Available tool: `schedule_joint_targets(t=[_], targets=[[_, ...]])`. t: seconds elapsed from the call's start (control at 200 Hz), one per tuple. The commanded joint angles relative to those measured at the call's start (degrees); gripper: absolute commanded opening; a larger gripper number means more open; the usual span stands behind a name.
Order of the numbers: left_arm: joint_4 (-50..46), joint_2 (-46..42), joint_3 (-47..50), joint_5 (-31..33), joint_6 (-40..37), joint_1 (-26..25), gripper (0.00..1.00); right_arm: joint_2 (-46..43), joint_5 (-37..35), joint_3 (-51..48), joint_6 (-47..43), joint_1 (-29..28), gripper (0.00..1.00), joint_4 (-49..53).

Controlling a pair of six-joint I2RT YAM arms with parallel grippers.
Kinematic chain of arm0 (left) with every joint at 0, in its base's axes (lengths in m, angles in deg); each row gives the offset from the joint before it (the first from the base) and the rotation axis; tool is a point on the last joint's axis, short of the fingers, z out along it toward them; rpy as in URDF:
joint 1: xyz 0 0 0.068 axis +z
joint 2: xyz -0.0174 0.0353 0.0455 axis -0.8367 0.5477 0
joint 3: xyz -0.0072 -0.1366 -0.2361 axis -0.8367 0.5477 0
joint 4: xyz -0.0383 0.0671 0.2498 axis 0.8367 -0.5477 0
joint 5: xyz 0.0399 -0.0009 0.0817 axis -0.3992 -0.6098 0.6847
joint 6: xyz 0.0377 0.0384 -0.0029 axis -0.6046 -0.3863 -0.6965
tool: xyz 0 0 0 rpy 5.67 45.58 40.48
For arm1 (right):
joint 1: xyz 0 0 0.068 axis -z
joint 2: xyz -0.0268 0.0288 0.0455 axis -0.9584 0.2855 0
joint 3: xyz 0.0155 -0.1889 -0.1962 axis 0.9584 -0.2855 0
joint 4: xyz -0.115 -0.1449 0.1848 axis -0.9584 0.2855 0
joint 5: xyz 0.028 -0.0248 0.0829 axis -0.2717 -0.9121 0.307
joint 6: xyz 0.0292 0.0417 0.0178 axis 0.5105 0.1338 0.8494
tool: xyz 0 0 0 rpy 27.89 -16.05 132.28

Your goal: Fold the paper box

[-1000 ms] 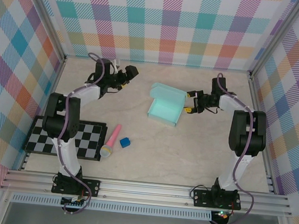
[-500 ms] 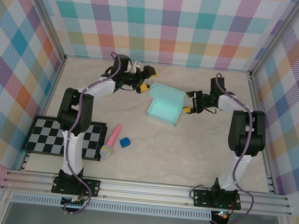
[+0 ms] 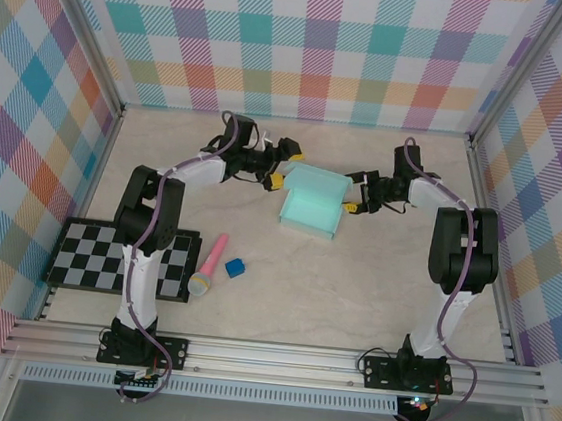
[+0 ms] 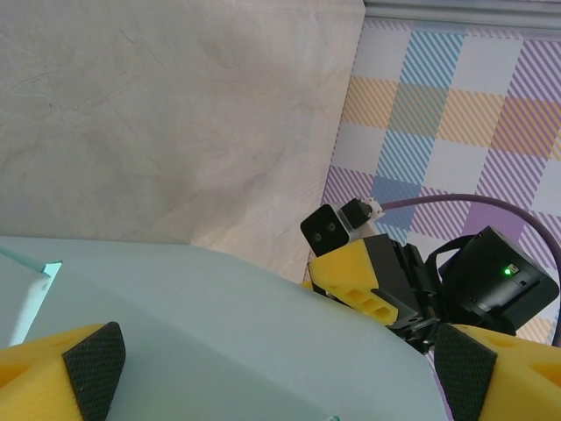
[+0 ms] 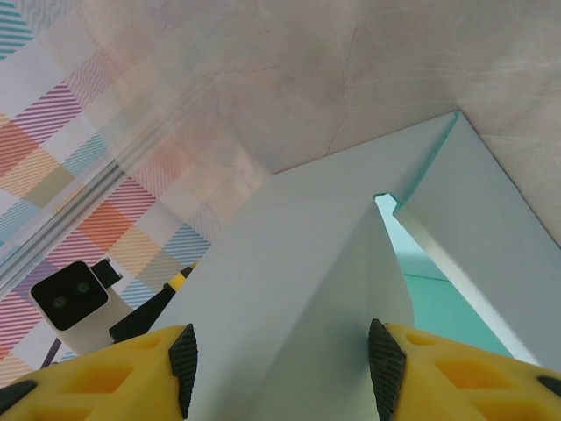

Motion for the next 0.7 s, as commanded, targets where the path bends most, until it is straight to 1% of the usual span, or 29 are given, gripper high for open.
schedule_joint_targets(t=[0.0, 0.38, 0.54, 0.605, 0.695], targets=[[1.61, 0.03, -0.31, -2.40, 2.24, -1.21, 0.92, -1.27, -0.12, 1.27, 1.30, -0.78, 0.56, 0.00], [3.60, -0.62, 3.34, -2.86, 4.61, -4.20, 0.90, -0.72, -0.41, 0.68, 0.15, -1.14, 0.53, 0.14], [1.79, -1.43, 3.82, -1.79, 5.33, -4.15, 0.93, -0.86, -0.68, 0.39, -0.64, -1.14, 0.54, 0.43], [0.70, -1.75, 3.56, -1.54, 4.26, -3.73, 0.94, -1.06, -0.69, 0.45, -1.39, -1.15, 0.55, 0.95], [-6.40, -2.82, 2.03, 0.94, -2.15, -1.59, 0.97, -1.31, -0.99, 1.79, -4.60, -0.81, 0.57, 3.28]])
